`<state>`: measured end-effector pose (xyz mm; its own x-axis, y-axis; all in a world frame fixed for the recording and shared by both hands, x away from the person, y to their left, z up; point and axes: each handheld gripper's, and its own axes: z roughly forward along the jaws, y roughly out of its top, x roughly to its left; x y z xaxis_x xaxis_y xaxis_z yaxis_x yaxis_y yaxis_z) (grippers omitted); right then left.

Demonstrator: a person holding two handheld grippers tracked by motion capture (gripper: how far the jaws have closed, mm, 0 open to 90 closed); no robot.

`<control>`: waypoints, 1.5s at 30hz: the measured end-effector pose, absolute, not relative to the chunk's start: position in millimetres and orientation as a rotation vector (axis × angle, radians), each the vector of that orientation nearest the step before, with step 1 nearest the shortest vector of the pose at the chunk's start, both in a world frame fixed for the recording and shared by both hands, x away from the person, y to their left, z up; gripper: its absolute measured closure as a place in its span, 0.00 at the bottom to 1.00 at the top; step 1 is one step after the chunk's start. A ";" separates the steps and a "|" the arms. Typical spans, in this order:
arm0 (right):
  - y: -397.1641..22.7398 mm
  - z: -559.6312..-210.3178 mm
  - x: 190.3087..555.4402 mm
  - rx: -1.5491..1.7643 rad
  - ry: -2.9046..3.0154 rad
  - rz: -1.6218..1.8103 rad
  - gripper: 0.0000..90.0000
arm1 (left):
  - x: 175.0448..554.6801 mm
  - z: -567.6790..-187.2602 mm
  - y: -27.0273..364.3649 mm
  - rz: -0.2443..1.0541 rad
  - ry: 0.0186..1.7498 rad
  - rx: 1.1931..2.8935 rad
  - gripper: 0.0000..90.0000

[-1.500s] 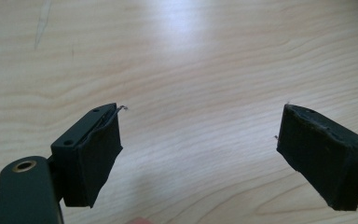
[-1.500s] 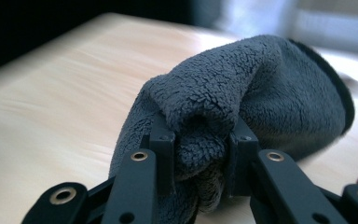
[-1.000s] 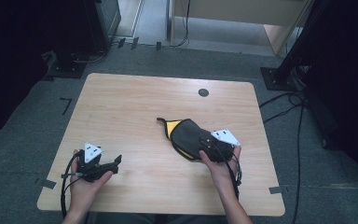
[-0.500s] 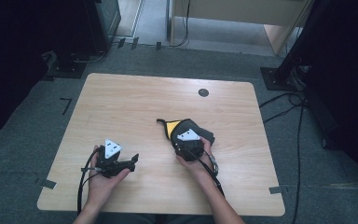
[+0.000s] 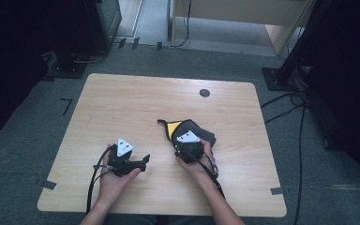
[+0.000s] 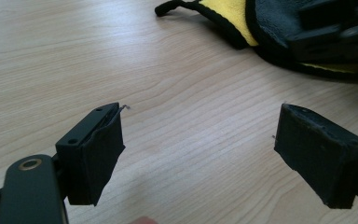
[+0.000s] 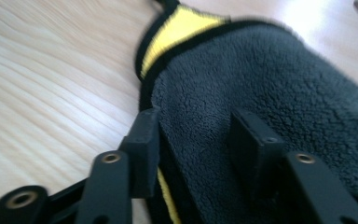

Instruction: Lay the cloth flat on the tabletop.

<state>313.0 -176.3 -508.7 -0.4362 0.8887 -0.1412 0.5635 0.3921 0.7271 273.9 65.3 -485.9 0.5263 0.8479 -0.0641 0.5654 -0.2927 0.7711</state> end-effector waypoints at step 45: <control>-297.7 -444.0 297.1 1.558 1.849 1.160 0.51 | 312.7 -498.2 51.0 0.278 1.104 2.009 0.27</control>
